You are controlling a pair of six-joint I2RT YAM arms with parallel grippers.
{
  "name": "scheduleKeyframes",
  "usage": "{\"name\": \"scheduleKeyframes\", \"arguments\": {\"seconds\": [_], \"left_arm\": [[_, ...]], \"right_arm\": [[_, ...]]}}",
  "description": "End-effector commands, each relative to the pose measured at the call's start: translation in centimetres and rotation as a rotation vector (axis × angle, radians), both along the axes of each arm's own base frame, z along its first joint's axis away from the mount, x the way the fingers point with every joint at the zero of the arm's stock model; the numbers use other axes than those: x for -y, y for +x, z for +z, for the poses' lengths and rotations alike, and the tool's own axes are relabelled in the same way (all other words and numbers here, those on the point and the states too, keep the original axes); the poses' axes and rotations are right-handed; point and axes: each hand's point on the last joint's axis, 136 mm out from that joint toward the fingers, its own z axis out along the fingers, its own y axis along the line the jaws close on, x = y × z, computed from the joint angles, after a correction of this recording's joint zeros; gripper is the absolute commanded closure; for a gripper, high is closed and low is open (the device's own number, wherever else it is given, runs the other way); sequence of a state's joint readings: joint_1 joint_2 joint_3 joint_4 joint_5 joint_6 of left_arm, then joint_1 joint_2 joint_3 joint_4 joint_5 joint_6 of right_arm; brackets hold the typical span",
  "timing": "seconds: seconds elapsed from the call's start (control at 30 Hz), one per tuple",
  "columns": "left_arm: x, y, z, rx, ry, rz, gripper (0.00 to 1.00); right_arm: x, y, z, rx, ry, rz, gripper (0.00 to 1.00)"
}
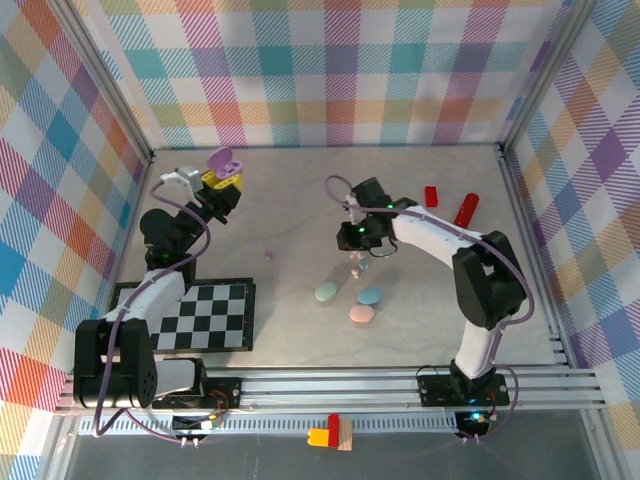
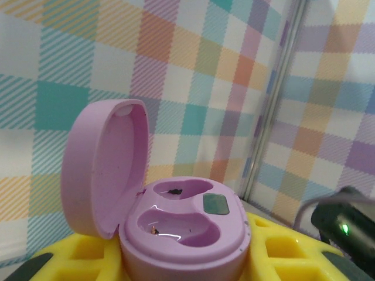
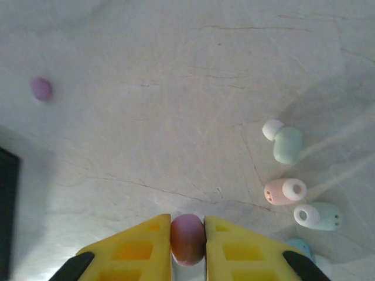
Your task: Insert the wireless bluetooth earbuds into the charging case
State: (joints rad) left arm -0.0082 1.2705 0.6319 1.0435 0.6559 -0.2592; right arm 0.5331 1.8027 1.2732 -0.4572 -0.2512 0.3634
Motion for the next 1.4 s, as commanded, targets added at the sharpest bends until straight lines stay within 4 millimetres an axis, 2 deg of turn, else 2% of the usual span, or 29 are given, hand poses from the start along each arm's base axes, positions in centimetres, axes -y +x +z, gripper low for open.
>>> {"name": "scheduleKeyframes", "arguments": {"seconds": [0.0, 0.13, 0.4, 0.77, 1.03, 1.23, 1.37], "left_arm": [[2.0, -1.0, -1.0, 0.022, 0.077, -0.037, 0.65], [4.1, -1.7, -2.0, 0.025, 0.122, -0.082, 0.65], [6.9, -2.7, -3.1, 0.041, 0.180, -0.126, 0.65], [9.3, -3.6, -5.0, 0.043, 0.229, -0.172, 0.65], [11.2, -4.3, -5.7, 0.099, 0.271, -0.202, 0.66], [13.0, -4.2, -7.0, 0.135, 0.320, -0.207, 0.66], [14.4, -4.3, -7.6, 0.155, 0.338, -0.236, 0.67]], "right_arm": [[-2.6, -0.9, 3.3, -0.100, 0.318, 0.000, 0.83], [-2.0, -1.0, 4.4, -0.146, 0.426, -0.014, 0.82], [-1.1, -0.7, 6.1, -0.192, 0.575, -0.063, 0.81], [-0.7, -1.8, 9.1, -0.222, 0.708, -0.065, 0.82], [-0.6, -2.6, 13.0, -0.142, 0.725, -0.047, 0.82], [-1.4, -3.6, 17.0, -0.017, 0.704, 0.015, 0.82], [-2.4, -4.2, 18.6, 0.025, 0.696, 0.061, 0.82]]}}
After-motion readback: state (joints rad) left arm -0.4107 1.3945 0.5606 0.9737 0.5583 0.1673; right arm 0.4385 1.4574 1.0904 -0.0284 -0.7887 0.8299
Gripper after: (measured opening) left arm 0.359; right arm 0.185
